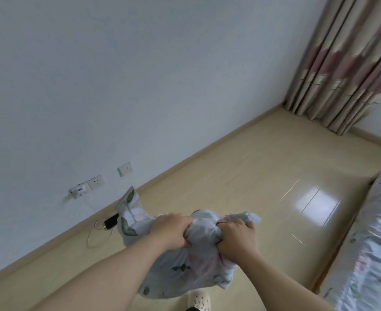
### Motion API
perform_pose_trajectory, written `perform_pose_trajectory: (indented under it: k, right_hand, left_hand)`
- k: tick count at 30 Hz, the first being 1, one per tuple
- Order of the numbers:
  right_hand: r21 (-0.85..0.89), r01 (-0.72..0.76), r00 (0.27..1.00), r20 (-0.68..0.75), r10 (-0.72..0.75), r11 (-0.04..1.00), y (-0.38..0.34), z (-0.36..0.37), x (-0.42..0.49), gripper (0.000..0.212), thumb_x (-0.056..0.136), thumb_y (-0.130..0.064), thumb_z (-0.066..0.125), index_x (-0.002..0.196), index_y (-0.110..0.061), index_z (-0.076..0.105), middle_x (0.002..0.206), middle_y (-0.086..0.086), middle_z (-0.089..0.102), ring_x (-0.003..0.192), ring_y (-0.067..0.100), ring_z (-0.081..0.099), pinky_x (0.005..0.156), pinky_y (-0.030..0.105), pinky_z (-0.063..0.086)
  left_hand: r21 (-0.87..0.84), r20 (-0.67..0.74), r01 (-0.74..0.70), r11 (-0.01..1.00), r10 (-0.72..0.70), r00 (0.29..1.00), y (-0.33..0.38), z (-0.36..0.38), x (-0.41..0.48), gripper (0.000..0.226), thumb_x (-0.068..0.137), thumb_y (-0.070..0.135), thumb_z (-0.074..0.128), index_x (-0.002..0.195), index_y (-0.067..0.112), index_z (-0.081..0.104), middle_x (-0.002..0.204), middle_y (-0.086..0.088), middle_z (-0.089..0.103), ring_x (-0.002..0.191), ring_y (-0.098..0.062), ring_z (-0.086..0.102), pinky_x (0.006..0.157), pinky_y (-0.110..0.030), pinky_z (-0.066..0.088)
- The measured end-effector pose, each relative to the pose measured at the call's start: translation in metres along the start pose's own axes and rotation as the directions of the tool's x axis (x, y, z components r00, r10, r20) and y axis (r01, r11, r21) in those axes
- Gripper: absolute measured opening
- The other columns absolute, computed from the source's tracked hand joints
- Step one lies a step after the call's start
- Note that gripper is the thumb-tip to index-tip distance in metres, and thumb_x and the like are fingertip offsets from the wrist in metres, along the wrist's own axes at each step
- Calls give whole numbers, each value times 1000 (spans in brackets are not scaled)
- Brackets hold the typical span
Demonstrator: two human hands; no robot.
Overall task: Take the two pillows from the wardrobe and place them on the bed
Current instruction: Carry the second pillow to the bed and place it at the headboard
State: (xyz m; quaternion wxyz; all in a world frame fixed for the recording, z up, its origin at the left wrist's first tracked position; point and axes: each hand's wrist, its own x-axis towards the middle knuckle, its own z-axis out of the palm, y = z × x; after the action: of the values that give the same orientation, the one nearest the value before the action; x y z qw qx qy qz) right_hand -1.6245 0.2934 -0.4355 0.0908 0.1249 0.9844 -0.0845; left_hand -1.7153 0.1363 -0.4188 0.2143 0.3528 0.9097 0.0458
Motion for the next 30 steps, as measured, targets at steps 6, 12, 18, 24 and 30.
perform_pose_trajectory:
  k: [6, 12, 18, 24, 30]
  right_hand:
    - [102, -127, 990, -43, 132, 987, 68, -23, 98, 24, 73, -21, 47, 90, -29, 61, 117, -13, 63, 115, 19, 49, 82, 31, 24]
    - [168, -207, 975, -43, 217, 964, 160, -68, 190, 8, 73, -20, 46, 69, -27, 44, 102, -5, 67, 106, 23, 53, 75, 33, 22]
    - [191, -321, 939, -60, 338, 927, 265, -112, 256, 8, 75, -20, 46, 73, -27, 46, 103, -3, 66, 107, 23, 52, 80, 35, 26]
    - [206, -508, 842, -87, 532, 837, 400, -134, 320, 30, 75, -21, 47, 100, -27, 61, 109, -5, 64, 110, 23, 51, 89, 37, 30]
    - [212, -615, 764, -80, 641, 760, 538, -176, 379, 32, 76, -23, 49, 106, -27, 60, 113, -5, 62, 111, 20, 51, 95, 38, 31]
  left_hand:
    - [32, 64, -75, 997, 73, 995, 18, -46, 133, 29, 74, 40, 67, 93, 22, 54, 105, 0, 64, 95, -25, 59, 68, -32, 40]
    - [90, 116, -155, 984, 145, 983, 65, -103, 268, 34, 73, 39, 68, 98, 19, 57, 107, -3, 64, 97, -26, 59, 77, -35, 46]
    - [113, 161, -297, 948, 277, 947, 134, -145, 408, 32, 73, 39, 68, 99, 22, 59, 109, -2, 65, 100, -26, 60, 77, -35, 46]
    - [176, 200, -491, 853, 458, 866, 232, -171, 560, 34, 72, 39, 68, 100, 21, 61, 109, -4, 65, 101, -29, 60, 80, -38, 50]
    - [161, 235, -589, 792, 549, 802, 345, -204, 703, 35, 71, 38, 71, 99, 21, 60, 113, -4, 64, 105, -28, 59, 77, -35, 48]
